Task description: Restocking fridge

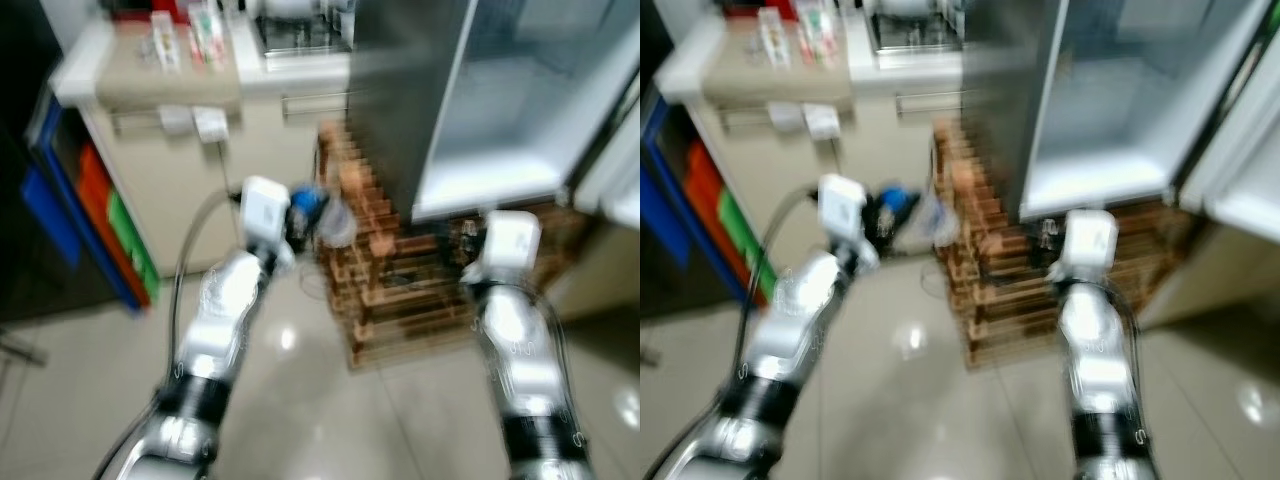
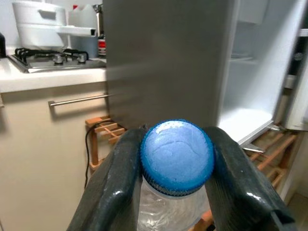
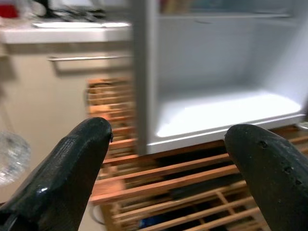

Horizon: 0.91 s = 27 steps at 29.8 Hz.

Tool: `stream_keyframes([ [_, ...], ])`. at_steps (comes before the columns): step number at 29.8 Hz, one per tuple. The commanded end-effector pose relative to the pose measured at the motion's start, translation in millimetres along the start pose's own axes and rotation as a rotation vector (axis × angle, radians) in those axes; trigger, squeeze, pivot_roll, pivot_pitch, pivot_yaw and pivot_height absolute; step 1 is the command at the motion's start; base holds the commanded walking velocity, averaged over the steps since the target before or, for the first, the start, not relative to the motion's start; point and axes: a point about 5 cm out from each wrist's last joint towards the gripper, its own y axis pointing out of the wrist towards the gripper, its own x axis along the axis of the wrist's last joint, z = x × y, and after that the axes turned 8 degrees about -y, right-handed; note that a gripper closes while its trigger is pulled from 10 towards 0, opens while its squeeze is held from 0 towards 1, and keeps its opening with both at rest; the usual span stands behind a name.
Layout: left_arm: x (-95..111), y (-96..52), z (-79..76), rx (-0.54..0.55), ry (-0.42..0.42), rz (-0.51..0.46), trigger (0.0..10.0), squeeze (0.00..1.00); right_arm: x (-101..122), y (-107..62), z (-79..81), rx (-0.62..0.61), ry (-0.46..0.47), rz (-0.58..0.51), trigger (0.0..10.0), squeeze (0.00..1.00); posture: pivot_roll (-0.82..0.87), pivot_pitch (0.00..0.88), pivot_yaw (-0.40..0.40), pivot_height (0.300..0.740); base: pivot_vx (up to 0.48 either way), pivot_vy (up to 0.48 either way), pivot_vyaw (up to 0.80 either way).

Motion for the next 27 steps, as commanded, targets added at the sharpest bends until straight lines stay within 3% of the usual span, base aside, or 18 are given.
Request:
stream_keyframes([
  [1,12,10.0,-14.4,-0.055,0.011,-0.055,10.0,0.0,1,0.3,-12.1,-0.047,0.007,-0.005,10.0,0.0,-0.11,0.0,0.043,0.74,0.364,-0.311,0.0],
  [6,8,9.3,-11.6,-0.017,0.027,-0.035,10.0,0.0,0,-0.3,-9.4,-0.038,0.007,-0.001,10.0,0.0,-0.11,0.0,0.047,0.74,0.34,-0.335,0.0],
  [12,8,6.1,-5.2,0.018,0.0,-0.035,10.0,0.0,-1,-1.1,-9.5,-0.04,0.007,0.001,10.0,0.0,-0.1,0.0,0.046,0.74,0.0,0.0,0.0],
  [27,9,0.5,-9.6,0.05,-0.03,-0.067,10.0,0.0,-2,-2.3,-6.7,-0.011,-0.01,0.009,10.0,0.0,-0.11,0.0,0.038,0.74,0.0,-0.449,0.0],
])
